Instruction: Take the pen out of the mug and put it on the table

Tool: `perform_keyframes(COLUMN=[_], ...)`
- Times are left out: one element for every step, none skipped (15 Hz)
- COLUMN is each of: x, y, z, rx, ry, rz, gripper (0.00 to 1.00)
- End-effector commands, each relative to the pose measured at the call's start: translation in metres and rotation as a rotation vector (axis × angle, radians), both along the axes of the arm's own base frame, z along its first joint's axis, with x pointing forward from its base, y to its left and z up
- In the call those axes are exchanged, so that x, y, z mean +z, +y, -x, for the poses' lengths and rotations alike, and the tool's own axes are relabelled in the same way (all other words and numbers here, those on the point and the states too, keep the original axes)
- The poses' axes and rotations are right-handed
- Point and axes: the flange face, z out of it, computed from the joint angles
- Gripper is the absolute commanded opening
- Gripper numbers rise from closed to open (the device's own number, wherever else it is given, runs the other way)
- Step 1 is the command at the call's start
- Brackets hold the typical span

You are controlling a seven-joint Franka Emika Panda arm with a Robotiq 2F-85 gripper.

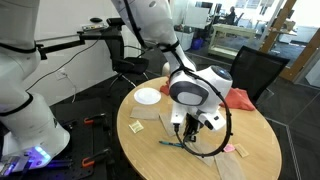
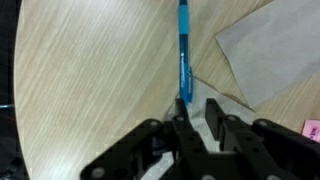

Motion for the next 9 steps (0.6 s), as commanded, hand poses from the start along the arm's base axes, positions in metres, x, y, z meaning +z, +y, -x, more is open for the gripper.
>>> perform_keyframes(x=[0.01, 0.014, 0.018, 0.023, 0.029, 0.034, 0.041, 0.048, 0.054], y=[0.004, 0.004, 0.005, 0.005, 0.006, 0.007, 0.007, 0.007, 0.008], z=[-0.003, -0.002, -0.002, -0.001, 0.0, 0.0, 0.004, 0.008, 0.012], rx=[-0.007, -0.003, 0.0, 0.005, 0.01, 0.013, 0.02, 0.028, 0.035], ry=[-0.033, -0.045, -0.056, -0.068, -0.08, -0.089, -0.097, -0.101, -0.107], rz=[0.018, 0.024, 0.027, 0.033, 0.038, 0.045, 0.052, 0.063, 0.07], gripper=[0.59, 0.68, 0.74, 0.83, 0.9, 0.99, 1.0, 1.0, 1.0])
